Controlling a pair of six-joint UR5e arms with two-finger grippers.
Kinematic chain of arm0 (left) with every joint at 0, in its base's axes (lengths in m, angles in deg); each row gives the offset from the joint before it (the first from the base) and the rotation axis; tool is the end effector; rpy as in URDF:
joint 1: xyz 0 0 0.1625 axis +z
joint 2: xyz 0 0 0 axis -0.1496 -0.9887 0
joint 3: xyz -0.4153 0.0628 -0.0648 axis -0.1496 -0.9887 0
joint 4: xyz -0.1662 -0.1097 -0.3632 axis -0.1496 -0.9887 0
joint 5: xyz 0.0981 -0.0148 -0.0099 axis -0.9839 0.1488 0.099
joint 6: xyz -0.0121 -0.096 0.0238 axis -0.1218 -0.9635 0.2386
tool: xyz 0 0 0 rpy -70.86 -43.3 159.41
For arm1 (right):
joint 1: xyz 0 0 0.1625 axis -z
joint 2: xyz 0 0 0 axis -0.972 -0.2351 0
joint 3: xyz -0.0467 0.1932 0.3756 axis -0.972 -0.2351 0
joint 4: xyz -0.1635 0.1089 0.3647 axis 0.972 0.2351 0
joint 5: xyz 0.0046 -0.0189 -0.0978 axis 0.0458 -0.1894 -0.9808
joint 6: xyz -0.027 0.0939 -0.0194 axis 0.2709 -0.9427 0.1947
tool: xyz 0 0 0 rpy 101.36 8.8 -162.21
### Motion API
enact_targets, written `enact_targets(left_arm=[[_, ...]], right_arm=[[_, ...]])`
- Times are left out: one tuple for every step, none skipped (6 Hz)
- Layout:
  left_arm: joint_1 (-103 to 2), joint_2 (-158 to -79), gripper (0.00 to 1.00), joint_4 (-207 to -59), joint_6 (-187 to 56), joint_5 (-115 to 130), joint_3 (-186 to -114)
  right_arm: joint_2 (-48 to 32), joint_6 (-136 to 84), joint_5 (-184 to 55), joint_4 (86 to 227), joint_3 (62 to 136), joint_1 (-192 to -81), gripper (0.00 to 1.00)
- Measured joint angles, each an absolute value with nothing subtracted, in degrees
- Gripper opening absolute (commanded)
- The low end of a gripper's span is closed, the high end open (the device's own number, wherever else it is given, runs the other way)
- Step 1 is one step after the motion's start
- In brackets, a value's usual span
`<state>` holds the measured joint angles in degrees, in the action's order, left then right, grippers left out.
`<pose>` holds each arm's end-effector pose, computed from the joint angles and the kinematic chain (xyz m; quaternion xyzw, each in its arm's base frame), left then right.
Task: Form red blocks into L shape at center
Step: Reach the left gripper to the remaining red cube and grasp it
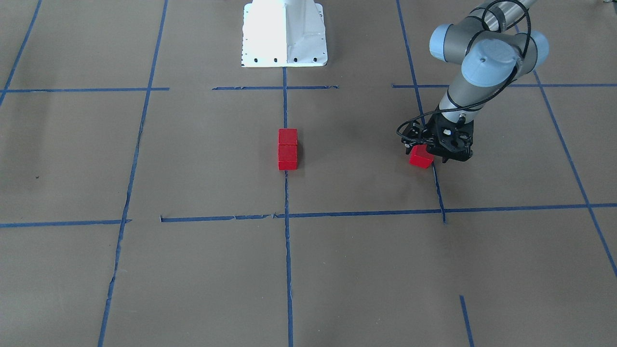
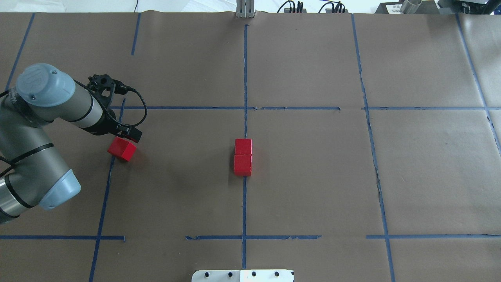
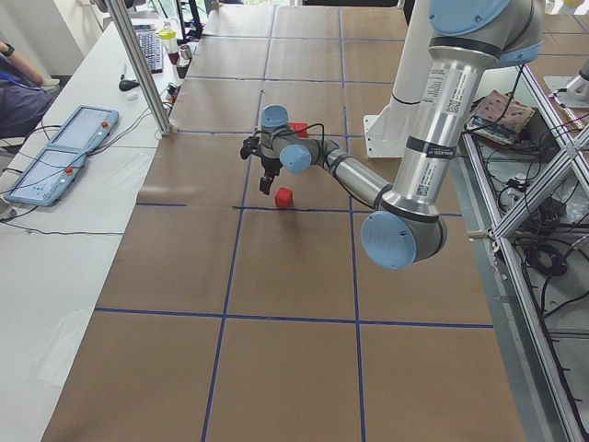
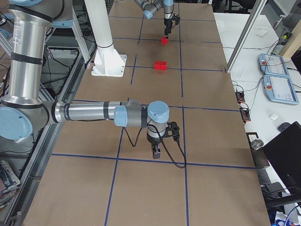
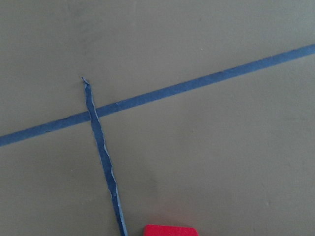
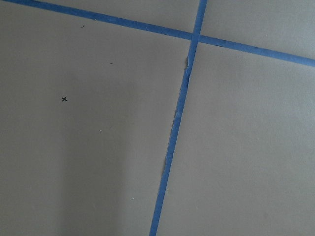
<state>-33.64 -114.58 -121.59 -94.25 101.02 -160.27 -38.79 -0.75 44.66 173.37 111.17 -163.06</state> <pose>0.3826 -0.4708 0.3934 0.1022 0.3913 0.1126 0.9076 0.0422 -0.4141 0.6259 0.0188 -0.3601 -0.0986 0.9275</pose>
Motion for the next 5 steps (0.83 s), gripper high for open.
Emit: enact_targets(left_arm=[[-33.08,-114.63,1.00,-121.58,-94.50,100.81,-160.06],[-32.94,-114.66,1.00,-121.54,-94.41,100.76,-159.67],[-32.91,-114.67,1.00,-121.55,-94.27,100.74,-158.88],[-32.82,-114.75,1.00,-121.58,-94.17,100.74,-157.75],[-32.63,-114.84,0.93,-121.60,-94.13,100.74,-156.72]], right_arm=[[-38.79,-0.75,44.66,173.41,111.16,-163.06,1.00],[-38.78,-0.75,44.66,173.43,111.16,-163.06,1.00],[-38.79,-0.75,44.66,173.44,111.16,-163.06,1.00],[-38.79,-0.75,44.66,173.43,111.13,-163.06,1.00],[-38.79,-0.75,44.66,173.44,111.10,-163.06,1.00]])
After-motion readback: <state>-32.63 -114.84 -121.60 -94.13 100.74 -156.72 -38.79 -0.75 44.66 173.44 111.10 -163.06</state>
